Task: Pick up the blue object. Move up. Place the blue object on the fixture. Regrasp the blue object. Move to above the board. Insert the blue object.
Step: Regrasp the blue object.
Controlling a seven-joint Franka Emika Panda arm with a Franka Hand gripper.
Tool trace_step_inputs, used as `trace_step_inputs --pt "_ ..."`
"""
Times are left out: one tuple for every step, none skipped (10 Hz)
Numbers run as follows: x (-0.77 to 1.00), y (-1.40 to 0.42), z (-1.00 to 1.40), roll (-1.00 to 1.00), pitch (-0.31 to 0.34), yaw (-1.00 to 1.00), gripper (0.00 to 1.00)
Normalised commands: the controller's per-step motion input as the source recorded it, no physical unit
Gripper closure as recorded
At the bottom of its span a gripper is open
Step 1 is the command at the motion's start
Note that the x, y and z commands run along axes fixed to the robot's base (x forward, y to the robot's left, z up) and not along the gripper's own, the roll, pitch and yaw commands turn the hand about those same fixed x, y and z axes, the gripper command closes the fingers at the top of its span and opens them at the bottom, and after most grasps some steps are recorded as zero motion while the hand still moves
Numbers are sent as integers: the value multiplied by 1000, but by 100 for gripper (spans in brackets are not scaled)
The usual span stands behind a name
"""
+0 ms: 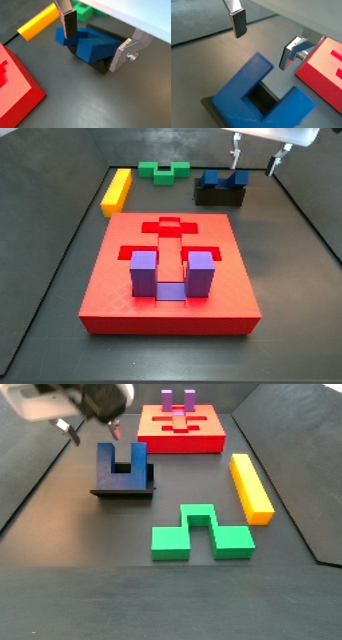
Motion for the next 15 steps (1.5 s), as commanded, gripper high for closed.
trace_step_inputs --pt "-194 -251 37 1000 0 86 0" --pt "-140 -234 14 1000 0 91 0" --pt "-54 -240 20 1000 0 51 0" --pt "0 -229 31 1000 23 9 0" --pt "400 -169 0 1000 211 -37 0" --pt "346 -140 49 1000 171 -34 0" --pt "0 -123 46 1000 89 66 0" --pt "-9 -117 477 709 -20 0 0" --pt "0 -211 357 -317 -100 -131 0" --pt "0 -174 437 -791 -326 -314 0" --pt "0 -63 369 -1000 -414 -363 0" --pt "0 0 51 -1000 -537 -414 0" --pt "20 -143 -277 -426 -806 -549 0" --pt "217 -297 -354 286 -723 -586 0" --pt "334 -363 -74 1000 -463 -406 0"
